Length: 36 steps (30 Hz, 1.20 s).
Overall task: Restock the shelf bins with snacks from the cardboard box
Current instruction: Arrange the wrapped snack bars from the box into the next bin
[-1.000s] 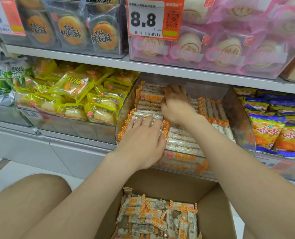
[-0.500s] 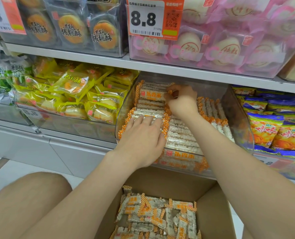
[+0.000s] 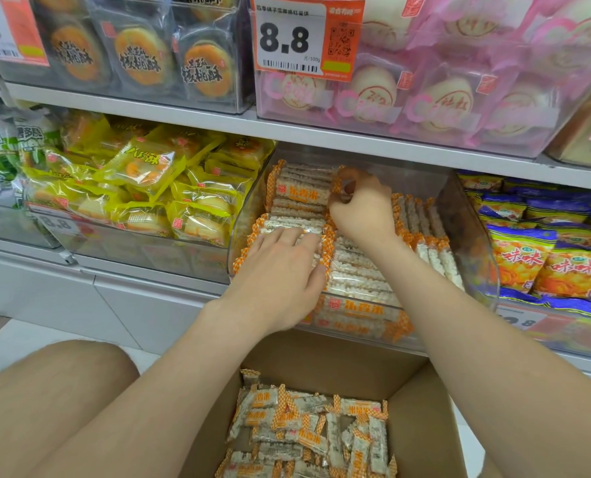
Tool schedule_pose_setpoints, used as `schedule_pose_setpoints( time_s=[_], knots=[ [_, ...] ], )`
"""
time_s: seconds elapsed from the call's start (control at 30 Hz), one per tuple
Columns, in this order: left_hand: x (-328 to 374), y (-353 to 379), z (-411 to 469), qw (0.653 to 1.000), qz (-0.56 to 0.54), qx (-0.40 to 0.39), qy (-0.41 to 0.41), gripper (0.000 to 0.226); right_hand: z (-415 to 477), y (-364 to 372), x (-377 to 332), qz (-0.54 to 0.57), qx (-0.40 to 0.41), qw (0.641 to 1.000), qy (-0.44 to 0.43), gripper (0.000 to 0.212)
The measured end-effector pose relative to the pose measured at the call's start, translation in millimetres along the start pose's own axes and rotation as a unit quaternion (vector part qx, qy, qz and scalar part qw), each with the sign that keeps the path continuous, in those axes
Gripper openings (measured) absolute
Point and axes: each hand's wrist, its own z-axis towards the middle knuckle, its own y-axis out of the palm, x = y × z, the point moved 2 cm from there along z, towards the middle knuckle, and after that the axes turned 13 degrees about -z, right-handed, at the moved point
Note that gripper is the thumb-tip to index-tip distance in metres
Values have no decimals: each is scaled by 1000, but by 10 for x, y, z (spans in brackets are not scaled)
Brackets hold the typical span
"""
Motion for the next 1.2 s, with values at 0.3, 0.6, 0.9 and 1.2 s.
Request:
schedule_pose_setpoints(
  time_s=[0.3,0.6,0.9,1.2],
  knots=[
    [58,-207,-169,995,-64,67,31,42,-400,-286,107,-57,-4,998,-22,34],
    [148,-186,-785,988,-117,76,71,4,-1361,-891,-59,-50,-115,982,-145,18],
    [-429,1329,-1306,879,61,-463,-96,22,-2480,-64,532,-216,-509,817,-167,27],
    [-1099,2372,-1755,830,59,-508,-221,56,-3008,1111,1194,-171,-555,811,-73,31]
  ],
)
